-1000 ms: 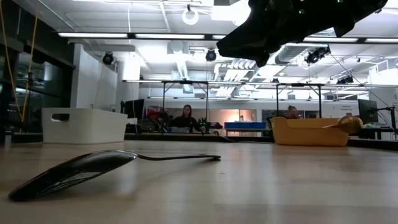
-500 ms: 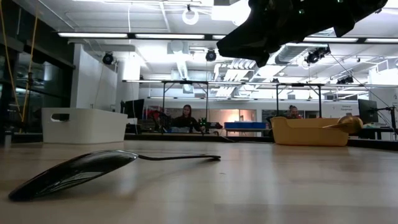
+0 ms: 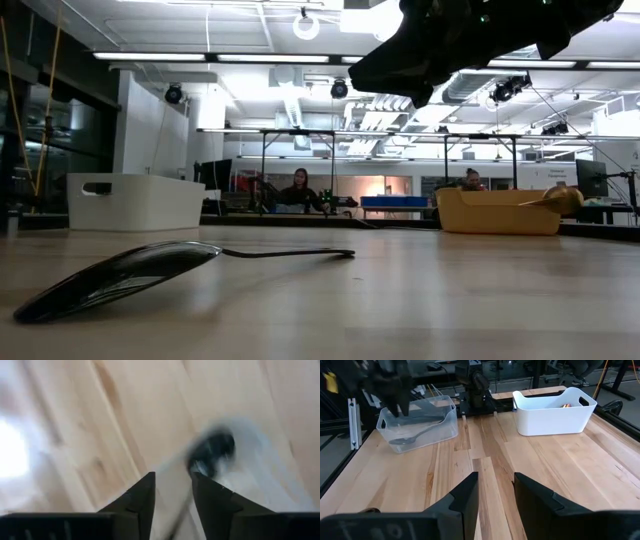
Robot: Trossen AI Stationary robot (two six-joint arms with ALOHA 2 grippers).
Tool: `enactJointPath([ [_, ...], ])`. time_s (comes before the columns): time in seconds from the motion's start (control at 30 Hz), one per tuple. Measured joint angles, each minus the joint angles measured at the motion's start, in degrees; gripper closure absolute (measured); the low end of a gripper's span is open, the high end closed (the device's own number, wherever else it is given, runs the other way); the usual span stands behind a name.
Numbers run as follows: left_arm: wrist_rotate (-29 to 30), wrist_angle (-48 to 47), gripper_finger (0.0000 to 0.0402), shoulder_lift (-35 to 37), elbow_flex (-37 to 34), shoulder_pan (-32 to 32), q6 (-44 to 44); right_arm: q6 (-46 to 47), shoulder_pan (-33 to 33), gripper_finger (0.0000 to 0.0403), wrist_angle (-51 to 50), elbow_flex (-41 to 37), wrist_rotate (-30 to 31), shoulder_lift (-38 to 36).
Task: Sort silverware by color (type)
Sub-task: Put the black spoon into the transparent bin
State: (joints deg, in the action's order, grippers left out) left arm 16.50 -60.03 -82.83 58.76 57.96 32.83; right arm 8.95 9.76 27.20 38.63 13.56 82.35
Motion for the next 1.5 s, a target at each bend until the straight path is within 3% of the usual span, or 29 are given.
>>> enactJointPath([
  [0.2, 14.65, 0.11, 0.0248, 0.02, 7.21, -5.48, -1.01, 0.00, 0.00, 0.0284, 0.00, 0.00, 0.00, 0.00],
  [0.33, 25.07, 1.64, 0.0232, 0.04, 8.20, -11.13, -1.91, 0.00, 0.00, 0.0284, 0.00, 0.00, 0.00, 0.00],
  [0.5, 27.38, 10.18, 0.0216, 0.07, 3.78, -20.67, -3.68, -0.02, 0.00, 0.0284, 0.00, 0.00, 0.00, 0.00],
  [0.63, 23.46, 29.88, 0.0214, 0.07, -3.54, -27.15, -15.59, -0.42, 0.00, 0.0284, -0.01, 0.00, 0.00, 0.00],
  [0.8, 7.55, 62.19, 0.0217, 0.07, -12.49, -35.13, -28.50, -0.44, 0.00, 0.0284, -0.34, 0.00, 0.00, 0.00],
  [0.9, 0.41, 74.77, 0.0217, 0.19, -16.43, -40.28, -31.42, -0.69, 0.00, 0.0284, -0.59, 0.00, 0.00, 0.00],
  [1.13, -10.08, 101.75, 0.0217, 0.33, -25.24, -48.63, -30.98, -2.68, 0.51, 0.0284, -0.44, 0.00, -0.02, 0.00],
  [1.27, -11.81, 109.88, 0.0217, 0.37, -28.67, -49.23, -31.43, -2.99, 0.52, 0.0284, -0.39, 0.00, -0.02, 0.00],
  [1.5, -11.25, 109.25, 0.0218, 0.37, -31.00, -48.49, -31.46, -2.99, 0.52, 0.0284, 0.53, 0.00, -0.02, 0.00],
])
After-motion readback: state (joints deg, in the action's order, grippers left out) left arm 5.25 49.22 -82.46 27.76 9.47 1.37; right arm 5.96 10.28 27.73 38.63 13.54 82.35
